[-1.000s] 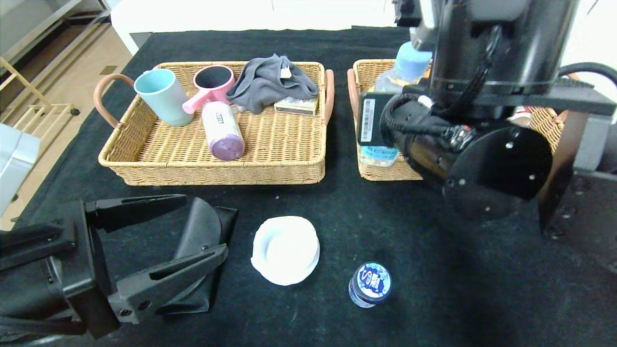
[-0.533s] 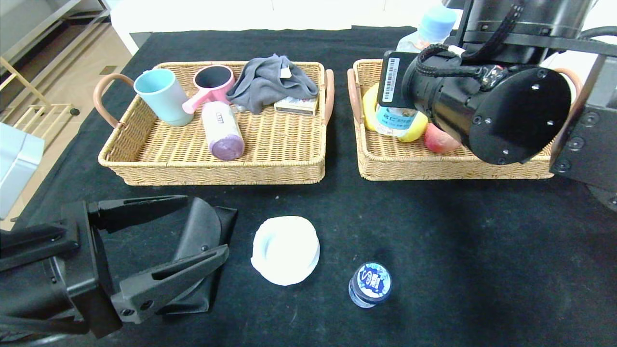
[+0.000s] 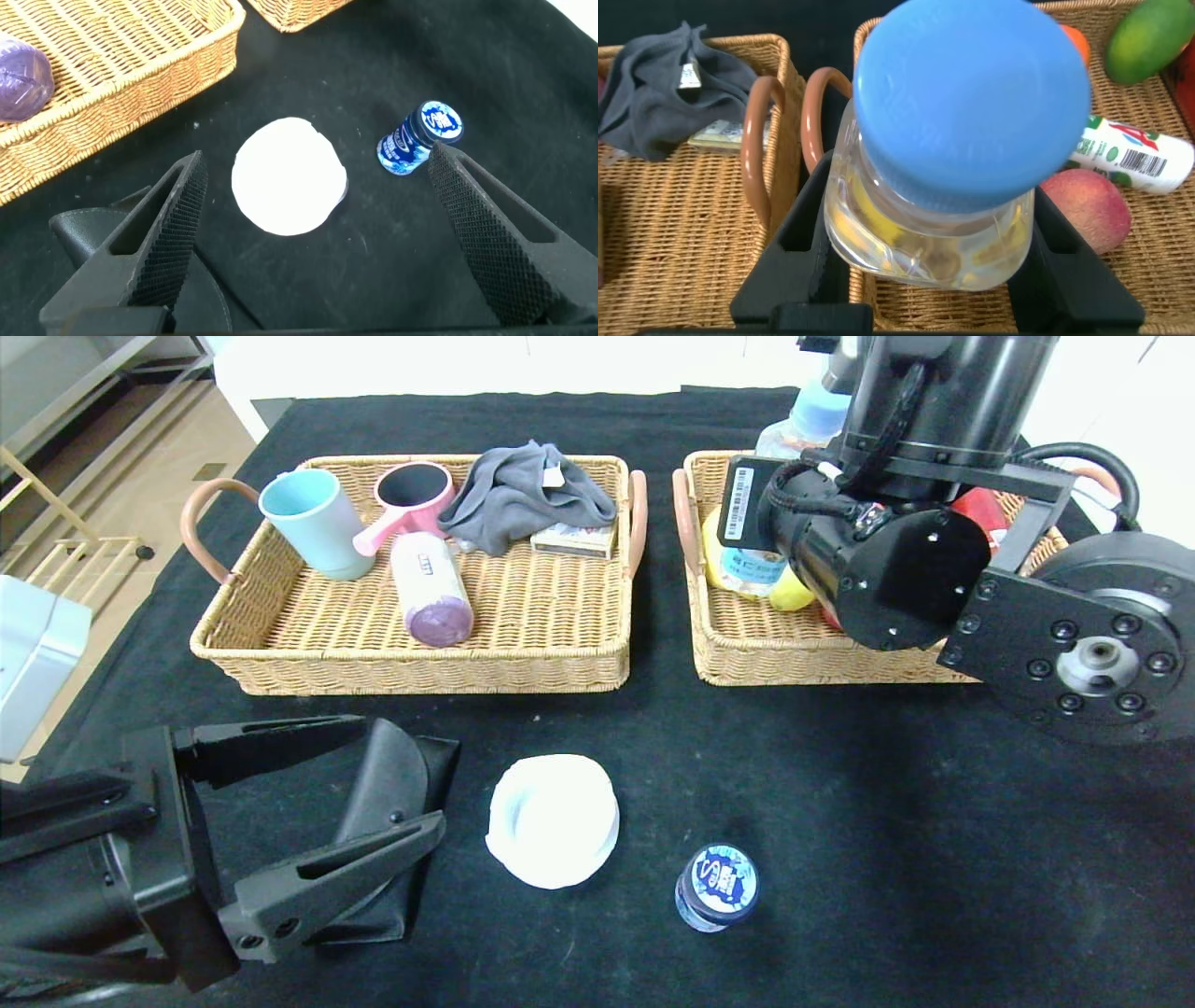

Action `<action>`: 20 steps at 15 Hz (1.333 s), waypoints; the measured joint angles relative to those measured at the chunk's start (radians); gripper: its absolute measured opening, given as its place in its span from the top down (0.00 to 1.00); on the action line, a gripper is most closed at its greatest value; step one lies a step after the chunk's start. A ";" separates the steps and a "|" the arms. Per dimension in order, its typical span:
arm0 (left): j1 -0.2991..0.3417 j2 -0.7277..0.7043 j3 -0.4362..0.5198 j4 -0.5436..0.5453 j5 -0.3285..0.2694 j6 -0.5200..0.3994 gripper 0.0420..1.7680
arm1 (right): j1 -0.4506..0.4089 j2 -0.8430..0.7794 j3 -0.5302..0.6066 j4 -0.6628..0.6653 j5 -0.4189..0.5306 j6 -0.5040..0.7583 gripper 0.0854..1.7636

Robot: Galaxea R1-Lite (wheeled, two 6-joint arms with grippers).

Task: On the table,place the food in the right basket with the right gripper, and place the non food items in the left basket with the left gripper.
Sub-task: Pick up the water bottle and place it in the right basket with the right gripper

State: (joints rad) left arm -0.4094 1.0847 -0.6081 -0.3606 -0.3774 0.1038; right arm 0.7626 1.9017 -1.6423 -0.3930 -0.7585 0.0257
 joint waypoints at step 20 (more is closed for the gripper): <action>0.009 -0.005 -0.004 -0.002 0.001 0.000 0.03 | -0.030 0.101 0.064 -0.033 -0.004 0.042 0.44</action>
State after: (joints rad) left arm -0.4006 1.0794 -0.6119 -0.3626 -0.3766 0.1034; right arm 0.7330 2.0026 -1.5787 -0.4262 -0.7626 0.0677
